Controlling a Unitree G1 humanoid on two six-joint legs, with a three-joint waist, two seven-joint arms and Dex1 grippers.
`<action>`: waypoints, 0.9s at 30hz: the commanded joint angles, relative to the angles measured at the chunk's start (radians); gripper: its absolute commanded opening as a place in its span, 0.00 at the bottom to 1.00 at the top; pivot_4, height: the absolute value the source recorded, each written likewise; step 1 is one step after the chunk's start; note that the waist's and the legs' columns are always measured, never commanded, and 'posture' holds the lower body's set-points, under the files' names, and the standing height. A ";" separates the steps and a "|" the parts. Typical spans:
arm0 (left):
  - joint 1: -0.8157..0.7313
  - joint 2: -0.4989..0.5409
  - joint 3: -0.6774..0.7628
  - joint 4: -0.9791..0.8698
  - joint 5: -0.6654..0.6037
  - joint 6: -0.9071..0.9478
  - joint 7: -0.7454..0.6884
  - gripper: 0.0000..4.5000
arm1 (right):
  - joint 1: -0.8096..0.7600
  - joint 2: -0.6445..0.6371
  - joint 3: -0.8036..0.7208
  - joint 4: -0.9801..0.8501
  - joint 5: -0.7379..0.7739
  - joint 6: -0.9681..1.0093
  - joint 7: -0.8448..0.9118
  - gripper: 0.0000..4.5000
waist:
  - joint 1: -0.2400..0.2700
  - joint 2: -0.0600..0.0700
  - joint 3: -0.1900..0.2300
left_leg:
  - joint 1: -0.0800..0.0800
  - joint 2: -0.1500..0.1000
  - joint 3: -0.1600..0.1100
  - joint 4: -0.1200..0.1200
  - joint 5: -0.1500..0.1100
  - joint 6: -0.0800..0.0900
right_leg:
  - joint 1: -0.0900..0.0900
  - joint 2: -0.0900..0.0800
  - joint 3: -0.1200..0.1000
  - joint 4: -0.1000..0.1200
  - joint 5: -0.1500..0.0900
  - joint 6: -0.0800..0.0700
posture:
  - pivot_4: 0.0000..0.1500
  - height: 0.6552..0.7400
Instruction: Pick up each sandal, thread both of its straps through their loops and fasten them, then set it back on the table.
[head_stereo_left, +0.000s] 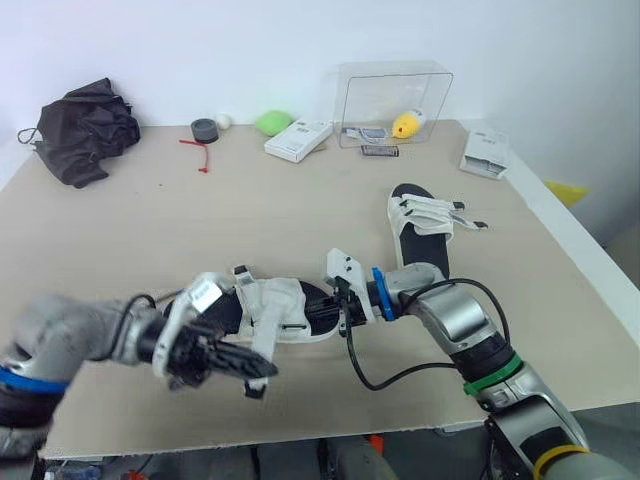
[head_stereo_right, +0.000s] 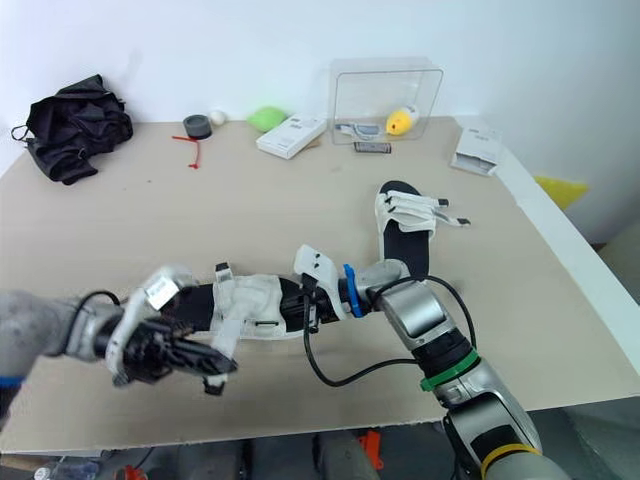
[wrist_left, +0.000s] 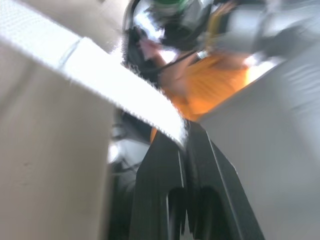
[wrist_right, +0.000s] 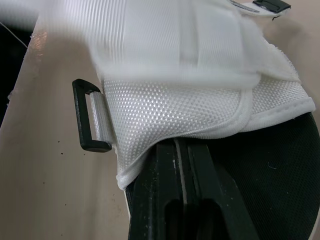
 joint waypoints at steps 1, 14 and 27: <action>-0.075 -0.065 0.054 0.125 -0.077 0.045 0.097 0.00 | 0.034 -0.010 0.049 0.070 -0.048 0.034 -0.028 0.00 | 0.001 0.000 0.000 | 0.000 0.000 0.000 0.000 0.000 0.000 | 0.000 0.000 0.000 0.000 0.000 0.000 | 1.00 1.00; -0.300 -0.308 -0.028 0.378 0.229 -0.056 0.233 0.00 | 0.035 0.001 0.041 0.069 -0.050 0.033 -0.044 0.00 | 0.001 -0.002 0.000 | 0.000 -0.001 -0.004 0.001 0.001 -0.001 | 0.001 0.002 0.000 0.000 0.003 0.000 | 1.00 1.00; -0.230 -0.285 -0.161 0.300 0.465 -0.217 0.120 0.00 | 0.051 0.002 0.035 0.055 -0.045 0.035 -0.054 0.00 | 0.001 0.000 -0.002 | 0.000 -0.001 -0.004 0.001 0.001 -0.001 | 0.002 0.001 0.000 0.000 0.003 0.001 | 1.00 1.00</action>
